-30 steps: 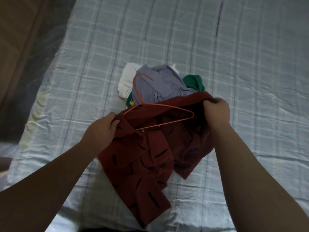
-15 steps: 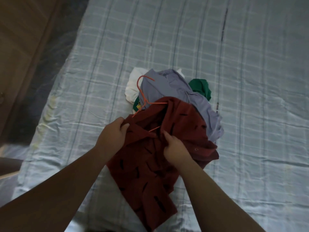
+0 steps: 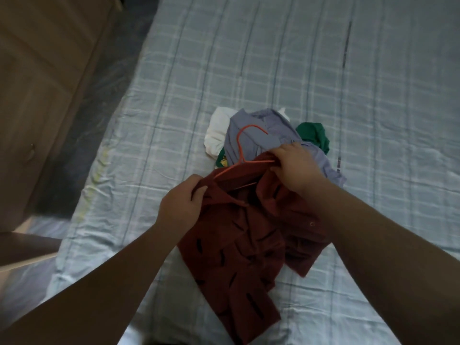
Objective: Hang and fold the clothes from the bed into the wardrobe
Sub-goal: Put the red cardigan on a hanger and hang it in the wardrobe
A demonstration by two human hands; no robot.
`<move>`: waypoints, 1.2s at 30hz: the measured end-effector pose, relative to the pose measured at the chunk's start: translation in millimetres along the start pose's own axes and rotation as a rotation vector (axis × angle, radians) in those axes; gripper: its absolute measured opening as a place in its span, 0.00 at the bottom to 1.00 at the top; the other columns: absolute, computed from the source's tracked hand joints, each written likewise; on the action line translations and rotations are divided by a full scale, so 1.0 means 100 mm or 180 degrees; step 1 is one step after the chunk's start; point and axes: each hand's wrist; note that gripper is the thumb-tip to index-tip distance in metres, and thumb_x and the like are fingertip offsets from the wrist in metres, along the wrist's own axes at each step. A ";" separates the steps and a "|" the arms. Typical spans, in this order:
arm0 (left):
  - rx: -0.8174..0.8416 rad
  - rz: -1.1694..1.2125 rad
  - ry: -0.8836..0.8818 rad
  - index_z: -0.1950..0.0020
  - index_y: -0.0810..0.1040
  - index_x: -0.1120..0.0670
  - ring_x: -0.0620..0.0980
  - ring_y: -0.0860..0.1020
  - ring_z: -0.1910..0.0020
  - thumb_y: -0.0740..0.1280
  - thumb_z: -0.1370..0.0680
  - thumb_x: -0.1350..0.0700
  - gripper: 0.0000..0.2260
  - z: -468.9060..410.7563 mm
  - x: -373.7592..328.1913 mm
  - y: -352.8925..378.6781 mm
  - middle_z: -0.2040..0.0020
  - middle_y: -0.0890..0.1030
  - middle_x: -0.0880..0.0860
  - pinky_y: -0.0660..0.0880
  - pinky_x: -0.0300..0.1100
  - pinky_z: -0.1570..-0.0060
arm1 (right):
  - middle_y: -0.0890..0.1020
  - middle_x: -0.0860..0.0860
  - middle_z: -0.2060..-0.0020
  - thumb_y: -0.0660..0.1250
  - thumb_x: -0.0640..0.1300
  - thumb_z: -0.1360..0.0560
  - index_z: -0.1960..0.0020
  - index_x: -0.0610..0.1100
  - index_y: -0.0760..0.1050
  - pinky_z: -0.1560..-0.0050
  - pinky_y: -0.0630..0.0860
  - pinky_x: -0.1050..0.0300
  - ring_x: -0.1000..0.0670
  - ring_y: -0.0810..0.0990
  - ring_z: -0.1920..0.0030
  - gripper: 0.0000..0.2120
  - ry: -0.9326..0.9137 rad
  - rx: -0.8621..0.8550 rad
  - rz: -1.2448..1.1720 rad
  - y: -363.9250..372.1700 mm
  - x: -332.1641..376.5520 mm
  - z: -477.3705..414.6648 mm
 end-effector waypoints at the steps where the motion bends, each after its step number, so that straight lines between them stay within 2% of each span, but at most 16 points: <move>1: -0.0028 0.0060 0.0033 0.50 0.73 0.46 0.49 0.78 0.60 0.60 0.21 0.45 0.07 0.02 -0.02 -0.04 0.61 0.78 0.45 0.67 0.41 0.61 | 0.80 0.45 0.45 0.70 0.49 0.28 0.39 0.47 0.79 0.42 0.70 0.44 0.39 0.73 0.41 0.17 0.0062 -0.0104 0.0110 -0.05 0.02 0.01; 4: -0.0145 0.0161 0.0091 0.49 0.73 0.45 0.45 0.76 0.61 0.61 0.21 0.46 0.05 0.05 -0.10 -0.21 0.62 0.77 0.44 0.67 0.41 0.61 | 0.81 0.49 0.50 0.70 0.50 0.28 0.49 0.49 0.81 0.46 0.68 0.46 0.40 0.75 0.46 0.10 -0.0137 -0.0834 0.0066 -0.24 0.11 0.16; 6: -0.0236 0.0184 0.0172 0.48 0.74 0.44 0.42 0.75 0.61 0.60 0.21 0.46 0.06 0.04 -0.17 -0.36 0.61 0.78 0.42 0.68 0.39 0.62 | 0.82 0.51 0.53 0.71 0.49 0.28 0.52 0.49 0.81 0.42 0.65 0.46 0.43 0.77 0.47 0.07 -0.0370 -0.1298 -0.0117 -0.44 0.18 0.29; 9: -0.0302 0.0158 0.0349 0.47 0.74 0.43 0.38 0.74 0.60 0.60 0.21 0.45 0.07 0.01 -0.32 -0.62 0.60 0.77 0.40 0.66 0.34 0.62 | 0.83 0.50 0.58 0.71 0.45 0.26 0.51 0.46 0.81 0.32 0.63 0.44 0.44 0.80 0.52 0.05 -0.0443 -0.1366 -0.0450 -0.83 0.32 0.48; 10: -0.0310 0.0147 0.0422 0.47 0.74 0.43 0.38 0.73 0.60 0.60 0.21 0.45 0.07 0.00 -0.39 -0.70 0.60 0.77 0.40 0.65 0.30 0.62 | 0.83 0.49 0.59 0.71 0.44 0.26 0.51 0.46 0.80 0.34 0.68 0.43 0.43 0.80 0.55 0.04 -0.0415 -0.1342 -0.0596 -0.96 0.37 0.57; 11: -0.0328 0.0146 0.0484 0.47 0.74 0.42 0.37 0.73 0.59 0.60 0.21 0.45 0.07 -0.01 -0.46 -0.78 0.59 0.77 0.39 0.64 0.27 0.62 | 0.83 0.49 0.60 0.71 0.44 0.25 0.51 0.45 0.80 0.41 0.74 0.44 0.43 0.80 0.56 0.04 -0.0363 -0.1344 -0.0745 -1.08 0.42 0.66; 12: -0.0360 0.0160 0.0531 0.46 0.74 0.42 0.36 0.72 0.59 0.60 0.21 0.45 0.07 -0.02 -0.54 -0.87 0.59 0.77 0.38 0.64 0.25 0.61 | 0.83 0.49 0.60 0.70 0.44 0.25 0.50 0.46 0.80 0.48 0.76 0.45 0.43 0.81 0.57 0.05 -0.0285 -0.1357 -0.0874 -1.21 0.47 0.76; 14: -0.0441 0.0202 0.0611 0.46 0.74 0.42 0.34 0.71 0.59 0.60 0.22 0.45 0.07 -0.02 -0.70 -1.04 0.59 0.77 0.38 0.65 0.23 0.61 | 0.84 0.49 0.59 0.70 0.46 0.25 0.49 0.48 0.80 0.55 0.77 0.47 0.44 0.82 0.57 0.06 -0.0163 -0.1424 -0.1026 -1.42 0.54 0.95; 16: -0.0505 0.0212 0.0727 0.46 0.74 0.41 0.36 0.73 0.59 0.61 0.22 0.44 0.07 -0.01 -0.88 -1.20 0.58 0.78 0.39 0.65 0.27 0.61 | 0.84 0.50 0.60 0.70 0.48 0.25 0.48 0.49 0.79 0.56 0.77 0.48 0.46 0.81 0.57 0.06 -0.0066 -0.1486 -0.1059 -1.59 0.60 1.15; 18: -0.0563 0.0172 0.0820 0.46 0.74 0.40 0.42 0.77 0.57 0.61 0.23 0.42 0.08 0.00 -1.09 -1.37 0.59 0.79 0.40 0.67 0.39 0.59 | 0.83 0.53 0.59 0.69 0.47 0.24 0.47 0.50 0.79 0.55 0.75 0.52 0.50 0.80 0.57 0.06 0.0010 -0.1517 -0.1133 -1.76 0.63 1.36; 21: -0.0699 0.0054 0.0929 0.48 0.74 0.39 0.46 0.78 0.56 0.59 0.25 0.38 0.11 0.07 -1.44 -1.69 0.61 0.77 0.39 0.67 0.42 0.59 | 0.80 0.59 0.56 0.69 0.42 0.25 0.43 0.51 0.79 0.54 0.68 0.62 0.58 0.76 0.54 0.11 0.0038 -0.1485 -0.1259 -2.05 0.65 1.70; 24: -0.0658 0.0044 0.1152 0.48 0.75 0.41 0.49 0.80 0.53 0.59 0.26 0.38 0.12 0.17 -1.72 -1.93 0.58 0.80 0.41 0.74 0.47 0.54 | 0.79 0.57 0.50 0.69 0.37 0.27 0.39 0.49 0.77 0.52 0.67 0.67 0.58 0.75 0.50 0.18 0.0021 -0.1330 -0.1270 -2.30 0.57 2.00; 26: -0.0681 0.0014 0.1284 0.49 0.75 0.42 0.50 0.79 0.52 0.59 0.26 0.38 0.12 0.31 -1.90 -2.06 0.57 0.79 0.41 0.75 0.48 0.52 | 0.80 0.56 0.48 0.69 0.36 0.27 0.37 0.48 0.77 0.51 0.67 0.70 0.57 0.76 0.48 0.19 -0.0013 -0.1281 -0.1368 -2.44 0.49 2.23; 31: -0.0868 -0.0322 0.1534 0.50 0.76 0.47 0.52 0.79 0.51 0.59 0.25 0.38 0.15 0.87 -2.44 -2.30 0.55 0.82 0.47 0.74 0.49 0.54 | 0.81 0.54 0.53 0.68 0.43 0.24 0.44 0.51 0.81 0.51 0.69 0.58 0.49 0.79 0.49 0.10 0.0127 -0.1350 -0.0999 -2.70 0.27 2.78; 34: -0.0993 -0.0327 0.1651 0.46 0.76 0.44 0.52 0.79 0.49 0.62 0.23 0.42 0.10 1.22 -2.85 -2.49 0.52 0.82 0.46 0.76 0.51 0.50 | 0.83 0.54 0.54 0.68 0.43 0.23 0.45 0.50 0.81 0.52 0.68 0.59 0.48 0.80 0.50 0.08 -0.0015 -0.1948 -0.1019 -2.96 0.27 3.15; 36: -0.1149 -0.0375 0.1757 0.45 0.75 0.42 0.51 0.80 0.48 0.60 0.23 0.40 0.11 1.41 -3.16 -2.72 0.51 0.82 0.44 0.76 0.52 0.49 | 0.83 0.55 0.54 0.67 0.44 0.23 0.45 0.52 0.81 0.53 0.69 0.58 0.48 0.80 0.50 0.08 -0.0193 -0.2484 -0.1054 -3.24 0.31 3.40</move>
Point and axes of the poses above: each hand's wrist, its own z-axis away from the middle knuckle, its own y-axis out of the palm, x = y × z
